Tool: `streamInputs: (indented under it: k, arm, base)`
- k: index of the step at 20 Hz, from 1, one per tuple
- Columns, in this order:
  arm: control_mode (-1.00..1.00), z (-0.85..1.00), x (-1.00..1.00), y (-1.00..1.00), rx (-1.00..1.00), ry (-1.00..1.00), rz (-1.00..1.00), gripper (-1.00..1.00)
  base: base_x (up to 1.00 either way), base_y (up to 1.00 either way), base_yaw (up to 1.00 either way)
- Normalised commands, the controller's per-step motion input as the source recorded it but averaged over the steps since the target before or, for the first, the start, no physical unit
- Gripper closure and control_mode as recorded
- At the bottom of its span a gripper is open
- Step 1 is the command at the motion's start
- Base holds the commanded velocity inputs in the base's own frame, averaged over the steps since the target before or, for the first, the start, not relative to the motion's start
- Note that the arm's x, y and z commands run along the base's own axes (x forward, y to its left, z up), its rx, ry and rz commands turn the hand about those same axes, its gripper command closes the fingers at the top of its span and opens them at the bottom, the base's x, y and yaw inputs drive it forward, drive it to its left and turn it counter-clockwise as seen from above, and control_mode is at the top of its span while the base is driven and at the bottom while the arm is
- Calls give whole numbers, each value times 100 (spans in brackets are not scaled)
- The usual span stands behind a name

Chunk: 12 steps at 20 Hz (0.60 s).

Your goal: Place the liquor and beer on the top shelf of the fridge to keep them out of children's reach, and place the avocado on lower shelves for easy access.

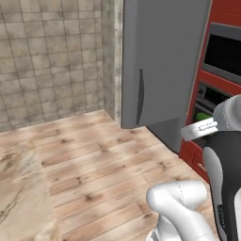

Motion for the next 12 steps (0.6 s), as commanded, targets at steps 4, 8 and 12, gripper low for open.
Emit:
streamInputs:
  k: [4, 8, 12]
  arm:
    - [100, 0, 0, 0, 0, 0, 0, 100]
    - [100, 0, 0, 0, 0, 0, 0, 100]
    - [100, 0, 0, 0, 0, 0, 0, 100]
  base:
    - [100, 33, 0]
    - [100, 49, 0]
    - [100, 64, 0]
